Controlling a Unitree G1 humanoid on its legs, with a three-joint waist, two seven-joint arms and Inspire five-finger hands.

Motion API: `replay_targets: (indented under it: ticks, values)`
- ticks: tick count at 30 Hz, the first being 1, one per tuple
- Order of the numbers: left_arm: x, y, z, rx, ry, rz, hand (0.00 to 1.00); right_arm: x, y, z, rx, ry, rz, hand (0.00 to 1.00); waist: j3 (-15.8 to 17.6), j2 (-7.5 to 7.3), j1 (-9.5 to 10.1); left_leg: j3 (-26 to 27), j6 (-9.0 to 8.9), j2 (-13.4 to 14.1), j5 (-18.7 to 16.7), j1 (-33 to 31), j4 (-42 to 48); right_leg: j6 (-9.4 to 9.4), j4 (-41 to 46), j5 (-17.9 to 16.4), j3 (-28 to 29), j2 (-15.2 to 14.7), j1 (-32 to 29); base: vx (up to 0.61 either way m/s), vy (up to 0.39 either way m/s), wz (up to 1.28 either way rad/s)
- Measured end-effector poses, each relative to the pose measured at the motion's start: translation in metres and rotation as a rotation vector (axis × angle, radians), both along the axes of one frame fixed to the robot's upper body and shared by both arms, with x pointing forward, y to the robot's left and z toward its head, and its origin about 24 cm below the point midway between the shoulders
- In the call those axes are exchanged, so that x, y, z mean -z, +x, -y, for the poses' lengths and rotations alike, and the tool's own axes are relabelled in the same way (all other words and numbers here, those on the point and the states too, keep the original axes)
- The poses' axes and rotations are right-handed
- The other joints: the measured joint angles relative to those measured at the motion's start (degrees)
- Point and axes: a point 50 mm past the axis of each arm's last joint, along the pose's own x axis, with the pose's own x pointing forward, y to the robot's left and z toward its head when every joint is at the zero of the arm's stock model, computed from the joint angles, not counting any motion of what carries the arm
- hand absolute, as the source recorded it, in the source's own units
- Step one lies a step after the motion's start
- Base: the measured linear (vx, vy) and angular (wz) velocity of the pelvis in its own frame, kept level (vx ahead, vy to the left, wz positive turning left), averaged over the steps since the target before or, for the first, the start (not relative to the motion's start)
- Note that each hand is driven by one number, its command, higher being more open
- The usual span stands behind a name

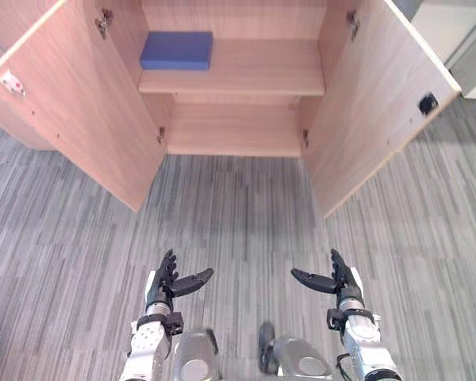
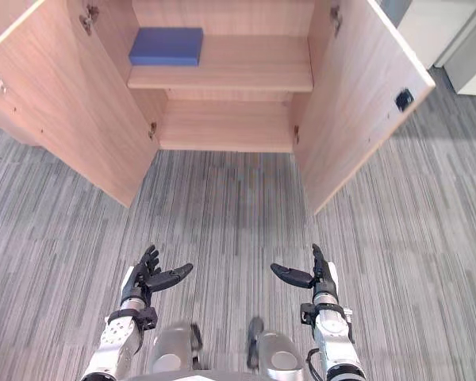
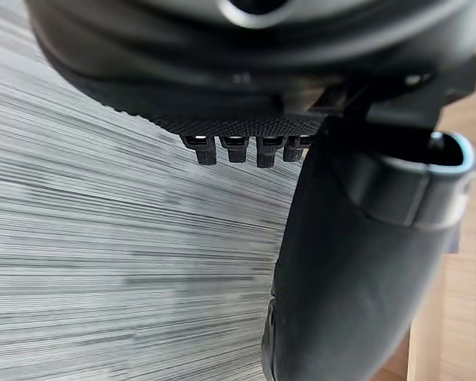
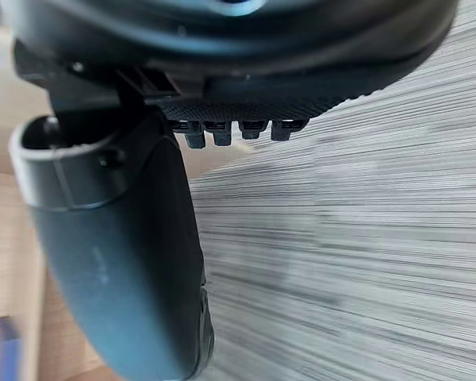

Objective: Walk over to the cabinet, pick up the folder, carry it to the office cabinet, place the folder inside the office cabinet, then close the office cabinet door

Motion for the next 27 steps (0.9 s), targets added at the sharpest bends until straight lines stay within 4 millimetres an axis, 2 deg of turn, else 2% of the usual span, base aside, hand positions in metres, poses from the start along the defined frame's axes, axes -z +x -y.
replay_targets:
  ticks: [1,2,3,4,5,6,7,8,9,10,11,13,14,15,16,17,18,19,20,21,23,24,25,26,27]
  values:
    - [0.001,-0.002,-0.001,-0.006,0.002,-0.009,1.0,-0.001,0.004,0.001,0.003,-0.002,0.0,1.0,0.0,-0.02,0.5,-1.2,-1.26,-1.6,1.1,-2.1,-9.9,1.05,-1.2,-0.8,1.4,-0.5,1.6,0.69,0.117,-1.0]
    - [0.004,-0.007,-0.003,-0.014,0.004,-0.026,1.0,0.002,0.005,0.002,0.007,-0.007,-0.016,1.0,-0.1,0.14,1.25,-2.7,-2.73,-3.0,5.3,-2.3,-24.4,2.18,-2.5,-2.5,3.2,-0.9,4.4,0.72,0.2,-1.02]
    - [0.007,-0.013,-0.004,-0.024,0.007,-0.046,1.0,0.008,0.0,0.004,0.018,-0.007,-0.047,1.0,-0.3,0.2,2.17,-3.4,-2.45,-3.2,13.3,-1.5,-30.7,3.08,-3.1,-4.4,5.4,-1.1,7.5,0.64,0.222,-0.96]
    - [0.01,-0.016,-0.006,-0.032,0.008,-0.059,1.0,0.012,-0.004,0.003,0.02,-0.004,-0.067,1.0,-0.9,-0.3,2.57,-3.3,-0.09,-3.6,16.9,-0.8,-30.0,3.7,-2.7,-5.2,6.6,-1.5,8.4,0.68,0.264,-0.64]
    - [0.011,-0.017,-0.009,-0.051,0.009,-0.071,1.0,0.016,-0.009,0.0,0.021,0.009,-0.09,1.0,-2.2,-2.23,1.73,-2.8,3.42,-5.7,15.3,-0.9,-28.7,3.83,0.5,-5.8,7.1,-4.5,7.1,0.56,0.229,-0.17]
    - [0.01,-0.014,-0.009,-0.051,0.008,-0.064,1.0,0.017,-0.01,0.001,0.023,0.007,-0.092,1.0,-2.4,-2.5,1.2,-2.6,4.12,-6.4,14.3,-0.9,-27.8,4.13,3.7,-6.0,7.7,-5.2,6.0,0.71,0.284,0.11]
    - [0.008,-0.011,-0.007,-0.039,0.008,-0.056,1.0,0.019,-0.015,0.004,0.039,0.009,-0.106,1.0,-2.7,-2.96,0.54,-2.0,5.01,-7.4,11.1,-0.2,-25.4,5.64,11.1,-5.9,8.6,-6.4,3.9,0.7,0.278,0.09]
    - [0.009,-0.011,-0.007,-0.029,0.02,-0.059,1.0,0.021,-0.018,0.004,0.047,0.013,-0.12,1.0,-2.6,-3.36,0.04,-1.3,5.5,-8.5,8.3,2.6,-24.0,9.54,21.2,-4.0,9.3,-7.2,1.5,0.69,0.258,0.05]
    - [0.009,-0.011,-0.007,-0.027,0.024,-0.064,1.0,0.022,-0.02,0.004,0.049,0.016,-0.126,1.0,-2.6,-3.42,-0.4,-1.3,5.77,-9.1,7.3,4.5,-24.1,13.04,26.9,-1.9,9.6,-7.7,0.0,0.66,0.213,-0.04]
    - [0.009,-0.012,-0.009,-0.025,0.035,-0.065,1.0,0.024,-0.02,0.0,0.045,0.024,-0.134,1.0,-2.5,-3.34,-0.93,-1.2,6.26,-9.5,5.2,8.8,-24.6,18.29,39.8,1.0,10.3,-8.3,-4.0,0.59,0.14,-0.17]
    - [0.008,-0.012,-0.014,-0.029,0.049,-0.067,1.0,0.027,-0.02,-0.006,0.026,0.031,-0.151,1.0,-2.5,-3.31,-0.87,-1.2,6.22,-9.5,3.8,13.9,-26.4,15.34,49.9,-0.5,8.5,-8.6,-7.9,0.55,0.102,-0.25]
    - [0.007,-0.012,-0.018,-0.04,0.067,-0.066,1.0,0.028,-0.02,-0.014,-0.01,0.037,-0.151,1.0,-2.9,-2.7,-0.9,-1.4,5.22,-9.0,3.0,21.7,-32.1,8.96,54.9,-4.0,3.4,-8.9,-12.8,0.56,-0.002,-0.21]
    - [0.005,-0.011,-0.02,-0.04,0.076,-0.058,1.0,0.027,-0.018,-0.017,-0.026,0.036,-0.147,1.0,-3.2,-2.34,-1.09,-1.6,5.06,-8.5,2.9,25.3,-35.3,7.51,53.3,-5.8,0.9,-8.5,-16.9,0.54,-0.064,-0.03]
    - [0.004,-0.008,-0.021,-0.039,0.079,-0.053,1.0,0.026,-0.017,-0.017,-0.033,0.032,-0.142,1.0,-3.0,-2.22,-1.42,-1.7,5.01,-8.1,2.9,26.7,-36.0,6.66,51.1,-6.7,0.1,-7.8,-18.5,0.44,-0.126,0.19]
    - [0.004,-0.005,-0.021,-0.038,0.078,-0.054,1.0,0.026,-0.017,-0.016,-0.035,0.028,-0.142,1.0,-2.9,-1.65,-2.04,-2.2,5.0,-6.7,2.9,28.1,-36.1,5.48,44.1,-7.8,-0.6,-6.1,-21.4,0.44,-0.179,0.39]
    - [0.004,-0.003,-0.021,-0.039,0.078,-0.052,1.0,0.026,-0.017,-0.016,-0.034,0.025,-0.144,1.0,-2.7,-1.29,-2.78,-3.1,4.91,-5.4,2.8,29.4,-36.1,5.85,32.5,-7.1,-0.3,-4.2,-23.2,0.45,-0.205,0.49]
    - [0.004,-0.005,-0.021,-0.04,0.079,-0.055,1.0,0.028,-0.02,-0.015,-0.032,0.026,-0.152,1.0,-3.0,-1.45,-3.27,-3.4,3.87,-5.0,2.6,29.9,-36.1,6.54,24.5,-4.7,0.3,-3.5,-23.1,0.47,-0.209,0.65]
    - [0.005,-0.008,-0.023,-0.03,0.088,-0.064,1.0,0.033,-0.031,-0.014,-0.02,0.026,-0.178,1.0,-4.0,-3.33,-3.41,-3.9,-0.08,-6.2,1.0,31.3,-35.6,5.53,9.8,9.7,2.5,-3.9,-21.9,0.49,-0.235,0.5]
    - [0.013,-0.01,-0.014,-0.035,0.056,-0.093,1.0,0.036,-0.036,-0.003,-0.006,0.0,-0.217,1.0,-4.1,-1.05,-2.88,-5.4,-2.4,-3.5,-1.3,32.3,-33.9,3.31,14.2,10.9,1.8,-2.3,-22.4,0.48,-0.21,0.43]
    - [0.014,-0.011,-0.013,-0.034,0.052,-0.102,1.0,0.037,-0.037,-0.001,0.0,-0.003,-0.228,1.0,-4.6,-0.85,-3.12,-6.2,-2.71,-3.1,-1.1,31.4,-32.2,3.0,14.7,8.8,1.6,-2.2,-22.2,0.44,-0.231,0.2]
    - [0.016,-0.01,-0.006,-0.029,0.03,-0.102,1.0,0.036,-0.039,0.005,0.027,-0.007,-0.224,1.0,-4.8,-0.45,-3.24,-7.2,-4.45,-1.5,0.7,27.7,-23.1,2.27,15.7,5.5,0.4,-2.1,-20.8,0.4,-0.226,0.38]
    - [0.017,-0.011,0.0,-0.028,0.009,-0.104,1.0,0.037,-0.044,0.007,0.043,-0.008,-0.23,1.0,-4.5,-0.04,-3.26,-7.6,-5.33,0.6,2.7,24.3,-12.8,1.63,14.5,4.0,-0.9,-1.8,-16.9,0.38,-0.217,0.51]
    - [0.018,-0.014,0.004,-0.031,-0.003,-0.106,1.0,0.04,-0.05,0.008,0.05,-0.008,-0.245,1.0,-4.4,0.1,-2.87,-7.2,-6.2,2.5,1.9,22.5,-5.6,1.3,13.1,3.2,-1.8,-1.3,-13.5,0.42,-0.21,0.45]
    - [0.02,-0.021,0.005,-0.035,-0.008,-0.115,1.0,0.041,-0.056,0.007,0.059,-0.007,-0.251,1.0,-4.6,-0.15,-2.42,-5.6,-5.64,4.1,0.7,20.3,-0.2,0.84,11.3,2.4,-2.6,-1.1,-9.5,0.29,-0.111,0.18]
    - [0.022,-0.024,0.005,-0.035,-0.009,-0.126,1.0,0.041,-0.057,0.008,0.064,-0.007,-0.248,1.0,-5.0,-0.2,-2.05,-4.3,-4.82,4.3,-0.1,18.8,-0.5,0.84,9.7,2.4,-2.6,-1.1,-7.8,0.31,-0.09,0.04]
